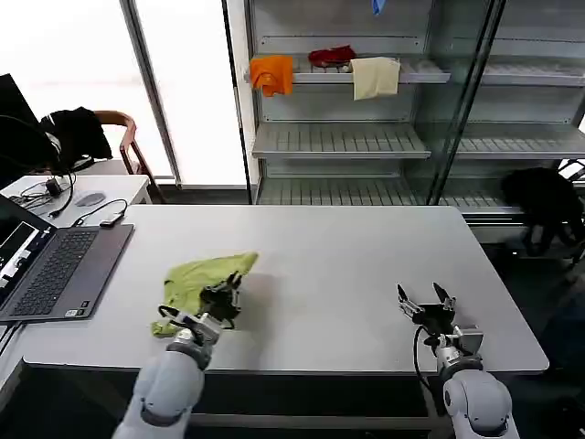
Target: Fold and organize the clothes.
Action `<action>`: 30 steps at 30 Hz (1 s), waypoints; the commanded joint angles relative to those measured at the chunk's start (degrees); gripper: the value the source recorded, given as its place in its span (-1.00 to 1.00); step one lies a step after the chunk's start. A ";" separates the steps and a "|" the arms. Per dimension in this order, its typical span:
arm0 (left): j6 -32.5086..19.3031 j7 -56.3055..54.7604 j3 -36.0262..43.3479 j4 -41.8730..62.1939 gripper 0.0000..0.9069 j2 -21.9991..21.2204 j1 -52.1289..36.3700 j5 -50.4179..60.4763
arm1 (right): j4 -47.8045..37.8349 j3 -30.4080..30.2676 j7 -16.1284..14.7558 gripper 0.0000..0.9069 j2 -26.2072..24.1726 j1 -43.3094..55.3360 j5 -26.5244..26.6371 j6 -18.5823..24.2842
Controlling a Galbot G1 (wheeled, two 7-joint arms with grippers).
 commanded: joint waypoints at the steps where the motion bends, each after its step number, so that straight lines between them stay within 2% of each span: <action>1: 2.40 -4.34 13.18 2.99 -0.96 -6.71 -0.98 -0.04 | 3.37 -0.71 0.19 1.00 0.04 0.52 0.40 -2.80; 9: -0.81 -5.70 17.45 8.22 -0.93 -6.69 -3.93 -5.07 | 7.41 -4.52 1.20 1.00 0.34 2.13 -0.22 -6.67; 10: -1.33 -6.29 17.84 8.88 -0.60 -7.07 -4.17 -5.07 | 7.68 -4.97 1.26 1.00 0.37 2.42 -0.33 -7.08; 11: -2.26 -7.18 18.09 10.08 0.98 -7.58 -4.40 -5.20 | 7.85 -5.31 1.26 1.00 0.36 2.53 -0.33 -7.46; 14: -3.50 -9.25 17.84 12.59 1.00 -9.06 -5.36 -7.72 | 8.53 -7.28 1.33 1.00 0.50 2.90 -0.15 -8.78; 17: -0.73 -11.42 18.12 11.35 1.00 -9.34 -5.95 -16.39 | 9.11 -9.46 1.92 1.00 0.90 3.34 1.46 -10.78; 20: 1.60 -13.27 17.65 7.60 1.00 -8.51 -6.31 -22.27 | 9.81 -11.89 3.57 1.00 1.92 3.91 5.56 -14.33; 22: 2.70 -14.51 16.80 5.84 1.00 -7.96 -6.52 -26.57 | 9.96 -13.64 4.59 1.00 2.61 4.10 8.45 -14.52; 25: 3.58 -15.26 14.25 1.34 1.00 -6.24 -6.56 -30.74 | 10.02 -16.88 5.21 1.00 3.46 4.02 10.48 -14.61; 30: 3.60 -13.56 5.06 -3.08 1.00 0.07 -5.51 -32.26 | 9.16 -21.54 7.14 1.00 4.09 3.64 15.63 -14.74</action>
